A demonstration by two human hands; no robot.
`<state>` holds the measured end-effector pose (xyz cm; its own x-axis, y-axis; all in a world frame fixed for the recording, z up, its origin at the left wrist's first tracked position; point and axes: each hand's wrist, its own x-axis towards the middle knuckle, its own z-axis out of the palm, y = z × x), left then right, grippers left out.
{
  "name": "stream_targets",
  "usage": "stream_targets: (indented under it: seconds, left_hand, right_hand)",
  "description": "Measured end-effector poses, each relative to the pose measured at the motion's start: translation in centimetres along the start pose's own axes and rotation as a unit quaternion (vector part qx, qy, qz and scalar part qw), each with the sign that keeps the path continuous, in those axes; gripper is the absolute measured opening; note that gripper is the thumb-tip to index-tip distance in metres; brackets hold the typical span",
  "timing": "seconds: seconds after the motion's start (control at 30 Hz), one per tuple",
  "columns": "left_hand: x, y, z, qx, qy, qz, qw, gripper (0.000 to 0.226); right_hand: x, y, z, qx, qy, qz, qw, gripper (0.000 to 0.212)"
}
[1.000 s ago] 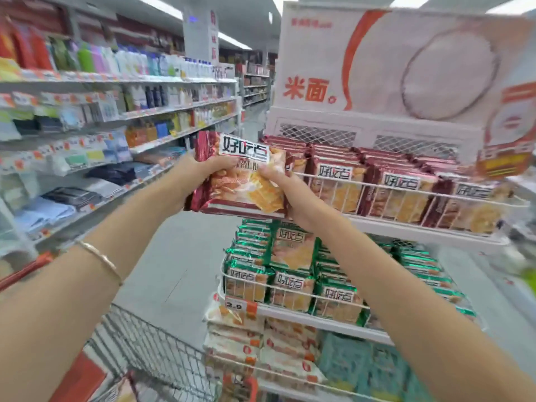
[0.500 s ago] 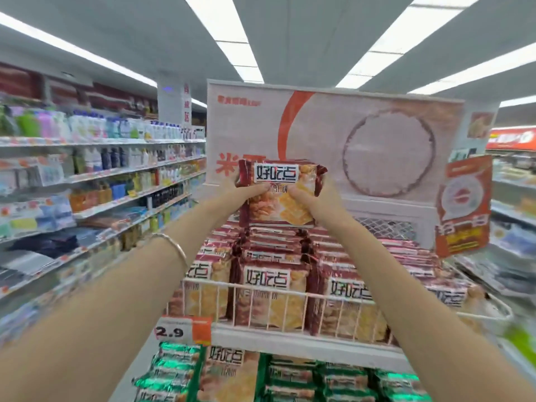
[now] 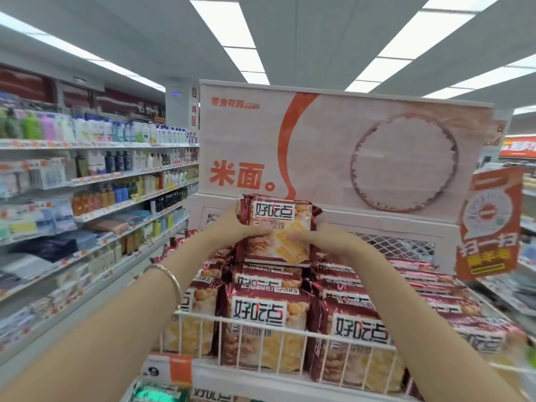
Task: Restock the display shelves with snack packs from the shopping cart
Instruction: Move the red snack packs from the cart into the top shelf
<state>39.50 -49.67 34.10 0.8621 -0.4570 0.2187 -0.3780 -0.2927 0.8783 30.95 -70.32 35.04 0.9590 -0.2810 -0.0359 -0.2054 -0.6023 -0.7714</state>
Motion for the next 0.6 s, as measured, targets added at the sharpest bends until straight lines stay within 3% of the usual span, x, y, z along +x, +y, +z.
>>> stream_targets:
  seconds: [0.03, 0.07, 0.13, 0.17, 0.23, 0.3, 0.43, 0.6]
  left_hand:
    - [-0.6, -0.1, -0.6, 0.006, 0.032, -0.007, 0.999, 0.09]
    - [-1.3, -0.3, -1.3, 0.009, 0.071, -0.007, 0.997, 0.094]
    - [-3.0, -1.0, -3.4, 0.024, 0.153, 0.014, 0.988, 0.058]
    - [-4.2, -1.2, -4.6, 0.043, 0.186, 0.018, 0.981, 0.038]
    - [-6.8, -2.1, -7.4, 0.083, 0.226, 0.009, 0.971, 0.019]
    - [-10.1, -3.4, -10.1, 0.122, 0.247, -0.002, 0.961, 0.016]
    - [-19.2, -7.6, -14.4, 0.142, 0.312, -0.04, 0.939, 0.009]
    - [-32.5, -16.7, -18.7, 0.177, 0.32, -0.167, 0.916, 0.007]
  right_hand:
    - [-0.7, -0.5, 0.5, 0.0, 0.058, -0.003, 0.998, 0.117]
    - [-1.6, -0.9, 1.1, 0.0, 0.143, -0.029, 0.989, 0.111]
    - [-3.3, -2.1, 2.6, -0.023, 0.312, -0.109, 0.944, 0.092]
    - [-4.2, -3.1, 3.8, -0.038, 0.345, -0.139, 0.927, 0.086]
    - [-5.8, -5.2, 6.6, -0.077, 0.33, -0.182, 0.923, 0.08]
    - [-7.4, -7.2, 10.1, -0.112, 0.272, -0.204, 0.934, 0.078]
    - [-11.7, -10.3, 18.9, -0.063, 0.22, -0.276, 0.933, 0.07]
    - [-17.7, -10.5, 32.2, -0.1, 0.094, -0.303, 0.943, 0.065]
